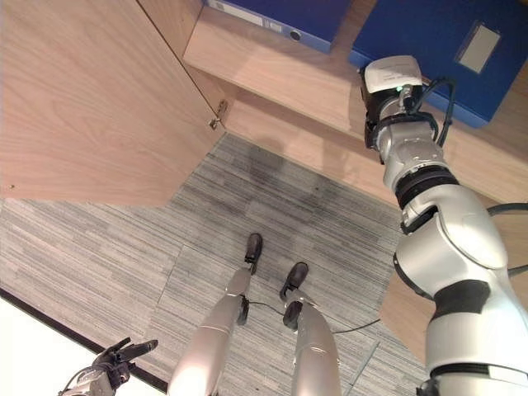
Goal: Put the empty folder in the office cabinet
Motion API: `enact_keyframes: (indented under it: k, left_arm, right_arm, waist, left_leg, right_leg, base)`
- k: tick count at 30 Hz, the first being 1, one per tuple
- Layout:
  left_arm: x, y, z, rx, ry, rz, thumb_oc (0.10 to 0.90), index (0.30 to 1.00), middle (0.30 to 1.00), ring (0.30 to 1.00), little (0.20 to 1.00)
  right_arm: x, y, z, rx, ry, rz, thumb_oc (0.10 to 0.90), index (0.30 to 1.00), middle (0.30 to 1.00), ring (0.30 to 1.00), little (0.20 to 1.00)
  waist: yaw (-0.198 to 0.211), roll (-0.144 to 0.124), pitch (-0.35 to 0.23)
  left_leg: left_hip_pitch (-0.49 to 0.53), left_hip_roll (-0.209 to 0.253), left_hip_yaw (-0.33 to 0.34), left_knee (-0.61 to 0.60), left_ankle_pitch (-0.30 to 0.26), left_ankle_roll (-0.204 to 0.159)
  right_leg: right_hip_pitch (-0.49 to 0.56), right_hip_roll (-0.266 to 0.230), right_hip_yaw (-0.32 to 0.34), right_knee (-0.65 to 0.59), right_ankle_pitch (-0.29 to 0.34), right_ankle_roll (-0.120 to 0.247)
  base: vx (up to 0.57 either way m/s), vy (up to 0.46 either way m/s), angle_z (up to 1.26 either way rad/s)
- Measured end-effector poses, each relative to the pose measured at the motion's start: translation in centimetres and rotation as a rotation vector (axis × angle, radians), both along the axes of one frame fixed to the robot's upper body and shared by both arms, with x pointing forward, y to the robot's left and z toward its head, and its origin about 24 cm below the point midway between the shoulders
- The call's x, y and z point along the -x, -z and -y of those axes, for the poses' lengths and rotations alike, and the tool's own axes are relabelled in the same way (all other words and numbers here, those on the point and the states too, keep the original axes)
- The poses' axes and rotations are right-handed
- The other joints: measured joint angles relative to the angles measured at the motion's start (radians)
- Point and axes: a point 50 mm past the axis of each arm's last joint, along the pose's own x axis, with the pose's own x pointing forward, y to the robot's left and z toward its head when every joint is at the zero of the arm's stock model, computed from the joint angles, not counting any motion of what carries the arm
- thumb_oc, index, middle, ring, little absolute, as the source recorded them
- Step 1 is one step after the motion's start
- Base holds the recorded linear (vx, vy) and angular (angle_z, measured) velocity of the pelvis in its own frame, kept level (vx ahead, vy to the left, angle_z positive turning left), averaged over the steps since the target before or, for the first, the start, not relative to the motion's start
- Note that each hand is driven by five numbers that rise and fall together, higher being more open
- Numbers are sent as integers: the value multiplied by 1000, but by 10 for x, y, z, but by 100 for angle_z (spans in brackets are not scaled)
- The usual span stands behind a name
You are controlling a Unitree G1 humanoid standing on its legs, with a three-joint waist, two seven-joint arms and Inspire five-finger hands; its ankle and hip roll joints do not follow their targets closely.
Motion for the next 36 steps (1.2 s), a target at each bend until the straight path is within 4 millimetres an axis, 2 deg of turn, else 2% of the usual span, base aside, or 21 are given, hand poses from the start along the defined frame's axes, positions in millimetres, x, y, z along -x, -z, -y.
enact_keyframes:
  k: [4, 6, 7, 9, 12, 14, 15, 17, 18, 19, 20, 22, 23, 24, 25, 27, 29, 31, 34, 36]
  left_arm:
    - [-8, -4, -2, 0, -20, 30, 800, 900, 900, 900, 900]
    - [-7, -5, -6, -5, -32, 29, 800, 900, 900, 900, 900]
    - [-6, -6, -9, -10, -37, 23, 800, 900, 900, 900, 900]
    - [-5, -5, -10, -8, -45, 17, 800, 900, 900, 900, 900]
    - [-1, -3, -9, 6, -58, -11, 800, 900, 900, 900, 900]
    - [1, -2, -10, 13, -71, -24, 800, 900, 900, 900, 900]
    - [4, -1, -10, 17, -78, -35, 800, 900, 900, 900, 900]
    - [0, -3, -10, 17, -61, -37, 800, 900, 900, 900, 900]
    - [2, -2, -12, 26, -75, -31, 800, 900, 900, 900, 900]
    - [-2, -5, -13, 16, -64, -16, 800, 900, 900, 900, 900]
    - [1, -5, -14, 10, -59, -32, 800, 900, 900, 900, 900]
    - [2, -6, -19, -10, -48, -35, 800, 900, 900, 900, 900]
    - [-2, -9, -21, -25, -36, -22, 800, 900, 900, 900, 900]
    - [-7, -11, -21, -35, -19, -19, 800, 900, 900, 900, 900]
    - [-4, -10, -22, -43, -8, -35, 800, 900, 900, 900, 900]
    - [-2, -5, -14, -41, 26, -75, 800, 900, 900, 900, 900]
    - [9, 5, 0, -13, 52, -117, 800, 900, 900, 900, 900]
    - [10, 9, 8, 8, 61, -136, 800, 900, 900, 900, 900]
    - [22, 18, 22, 19, 79, -198, 800, 900, 900, 900, 900]
    - [27, 23, 33, 28, 115, -222, 800, 900, 900, 900, 900]
  right_arm:
    - [3, 39, 10, -82, 25, -77, 800, 900, 900, 900, 900]
    - [5, 67, 10, -161, 29, -122, 800, 900, 900, 900, 900]
    - [4, 81, 1, -254, 16, -146, 800, 900, 900, 900, 900]
    - [6, 108, -7, -329, 6, -216, 800, 900, 900, 900, 900]
    - [12, 139, -17, -340, -24, -374, 800, 900, 900, 900, 900]
    - [14, 148, -29, -340, -82, -448, 800, 900, 900, 900, 900]
    - [16, 155, -34, -337, -114, -493, 800, 900, 900, 900, 900]
    - [25, 170, -46, -331, -190, -584, 800, 900, 900, 900, 900]
    - [34, 177, -58, -338, -273, -640, 800, 900, 900, 900, 900]
    - [39, 182, -67, -348, -331, -676, 800, 900, 900, 900, 900]
    - [45, 186, -76, -362, -386, -707, 800, 900, 900, 900, 900]
    - [58, 197, -92, -397, -478, -769, 800, 900, 900, 900, 900]
    - [65, 205, -96, -421, -507, -804, 800, 900, 900, 900, 900]
    - [70, 208, -96, -466, -517, -821, 800, 900, 900, 900, 900]
    - [72, 215, -99, -536, -516, -831, 800, 900, 900, 900, 900]
    - [80, 236, -95, -734, -453, -840, 800, 900, 900, 900, 900]
    - [98, 257, -82, -940, -380, -811, 800, 900, 900, 900, 900]
    - [109, 269, -73, -1088, -317, -762, 800, 900, 900, 900, 900]
    - [150, 308, -53, -1369, -102, -633, 800, 900, 900, 900, 900]
    - [189, 341, -34, -1395, 95, -644, 800, 900, 900, 900, 900]
  waist:
    - [0, -38, 13]
    - [0, -62, 21]
    - [2, -81, 20]
    - [5, -98, 22]
    - [0, -115, 16]
    - [-4, -133, 6]
    - [0, -140, 2]
    - [-24, -146, -1]
    - [-18, -155, -6]
    - [-42, -163, -11]
    - [-51, -163, -12]
    - [-68, -179, -34]
    - [-93, -187, -63]
    - [-100, -191, -72]
    - [-100, -195, -80]
    - [-120, -189, -112]
    - [-132, -172, -163]
    - [-139, -165, -170]
    - [-172, -164, -180]
    - [-216, -168, -209]
  left_leg:
    - [48, -6, 6, -1, 11, 20]
    - [82, -8, 12, 10, 4, 22]
    - [84, -7, 16, 54, -20, 20]
    - [112, 0, 20, 82, -37, 20]
    - [167, 8, 25, 95, -70, 11]
    - [172, 8, 39, 120, -97, 19]
    - [173, 7, 49, 133, -112, 21]
    - [190, 3, 73, 148, -124, 26]
    - [218, 5, 110, 143, -134, 41]
    - [244, 2, 136, 138, -141, 50]
    - [263, 2, 153, 142, -155, 55]
    - [318, -7, 187, 121, -166, 69]
    - [335, -14, 194, 111, -170, 71]
    - [347, -17, 206, 116, -185, 78]
    - [383, -20, 223, 107, -189, 84]
    - [442, -33, 243, 97, -209, 102]
    - [496, -49, 284, 64, -221, 121]
    - [538, -54, 321, 42, -229, 133]
    - [621, -67, 371, 5, -240, 156]
    - [661, -75, 394, -22, -257, 179]
  right_leg:
    - [43, -7, 3, 10, -12, 6]
    - [70, -12, 13, 20, -23, 4]
    - [82, -9, 30, 24, -25, 2]
    - [123, 2, 44, 11, -16, -7]
    - [187, 18, 65, -24, -11, -2]
    - [194, 23, 96, -44, 7, -2]
    - [198, 26, 111, -55, 18, 5]
    - [222, 34, 154, -92, 47, 24]
    - [241, 37, 191, -110, 66, 38]
    - [262, 34, 212, -131, 78, 56]
    - [292, 33, 220, -152, 89, 59]
    - [336, 26, 247, -181, 104, 84]
    - [355, 21, 257, -216, 115, 96]
    - [374, 18, 270, -229, 123, 98]
    - [401, 8, 270, -237, 128, 115]
    - [459, -6, 270, -269, 135, 131]
    - [483, -32, 275, -270, 137, 157]
    - [493, -44, 274, -277, 142, 183]
    - [499, -55, 277, -280, 162, 217]
    - [495, -62, 279, -283, 183, 235]
  base:
    - [-57, 22, 1]
    - [-105, 63, -9]
    - [-121, 88, -27]
    - [-91, 127, -24]
    - [-51, 213, -26]
    - [-44, 250, -54]
    - [-23, 333, -65]
    - [-6, 289, -68]
    - [6, 158, -73]
    - [14, 239, -71]
    - [-10, 82, -51]
    - [-1, 189, -48]
    - [22, 271, -33]
    - [57, 328, -28]
    - [49, 258, -37]
    - [21, 173, -34]
    - [18, 190, -42]
    - [23, 168, -58]
    - [6, 135, -52]
    - [10, 123, -38]
